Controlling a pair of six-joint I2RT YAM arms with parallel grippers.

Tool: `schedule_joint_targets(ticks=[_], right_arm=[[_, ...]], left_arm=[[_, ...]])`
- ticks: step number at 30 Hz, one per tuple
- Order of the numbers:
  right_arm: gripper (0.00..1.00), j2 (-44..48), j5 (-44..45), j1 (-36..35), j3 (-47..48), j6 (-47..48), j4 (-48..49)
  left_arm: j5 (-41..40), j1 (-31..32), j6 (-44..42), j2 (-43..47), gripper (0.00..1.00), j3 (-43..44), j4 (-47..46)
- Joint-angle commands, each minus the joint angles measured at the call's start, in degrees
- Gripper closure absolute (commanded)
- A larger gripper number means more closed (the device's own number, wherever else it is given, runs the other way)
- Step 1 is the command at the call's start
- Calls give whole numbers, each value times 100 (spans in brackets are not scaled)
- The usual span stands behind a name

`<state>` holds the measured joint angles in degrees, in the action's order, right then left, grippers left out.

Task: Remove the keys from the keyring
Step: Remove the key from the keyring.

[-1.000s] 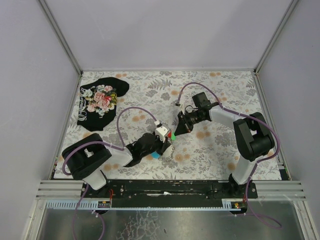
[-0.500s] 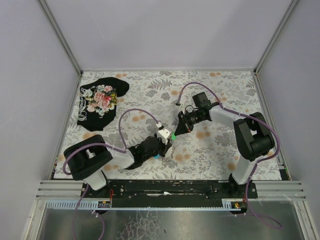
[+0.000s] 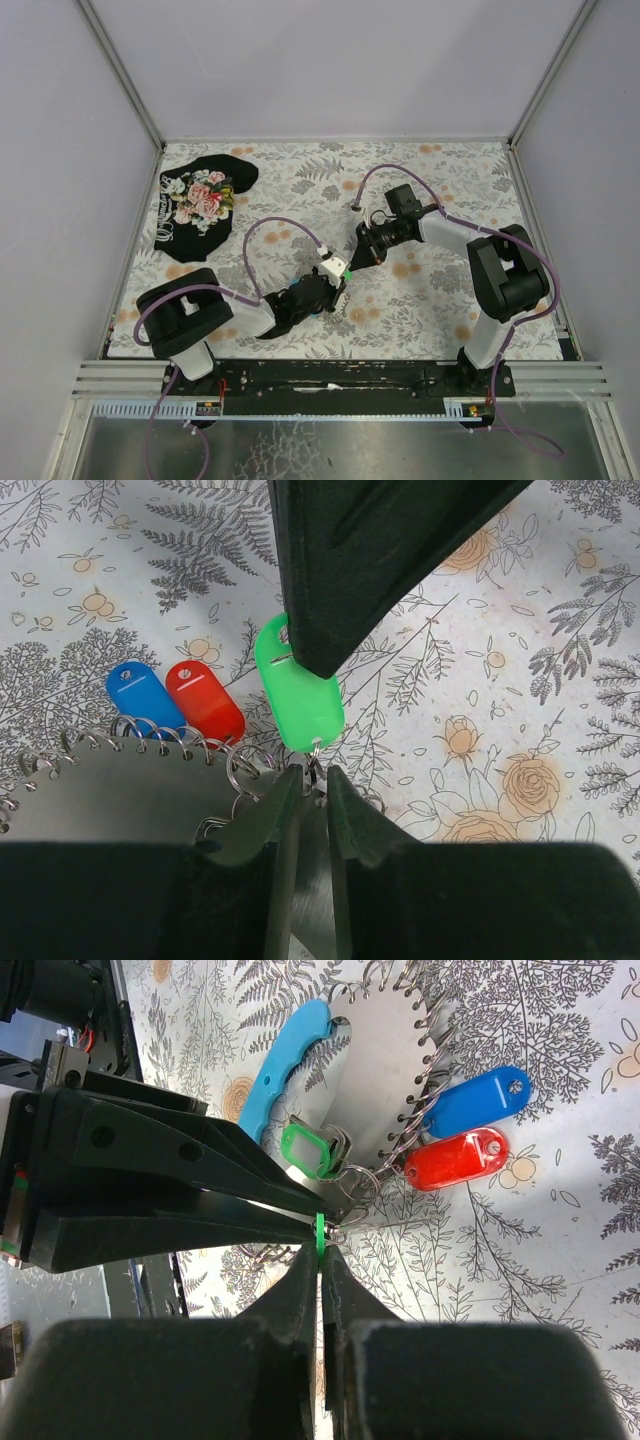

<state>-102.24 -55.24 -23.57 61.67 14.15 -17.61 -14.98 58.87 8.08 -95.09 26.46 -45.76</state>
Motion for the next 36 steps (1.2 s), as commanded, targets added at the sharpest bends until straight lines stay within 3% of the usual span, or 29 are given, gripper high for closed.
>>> schedule_joint_targets(ticks=[1,13,19,31,36], right_arm=[[100,125,-244,30,166,-91,70],[100,117,-277,28,162,-82,51],[100,116,-113,29,158,-59,35],[100,327,753,64,85,259,35],[98,358,506,65,72,397,-17]], left_arm=[[-280,72,-42,-73,84,101,-193],[-585,98,-161,-395,85,298,-202],[-553,93,-188,-348,100,288,-172],[-548,73,-403,171,100,-88,-38],[-238,76,-531,496,100,-192,79]])
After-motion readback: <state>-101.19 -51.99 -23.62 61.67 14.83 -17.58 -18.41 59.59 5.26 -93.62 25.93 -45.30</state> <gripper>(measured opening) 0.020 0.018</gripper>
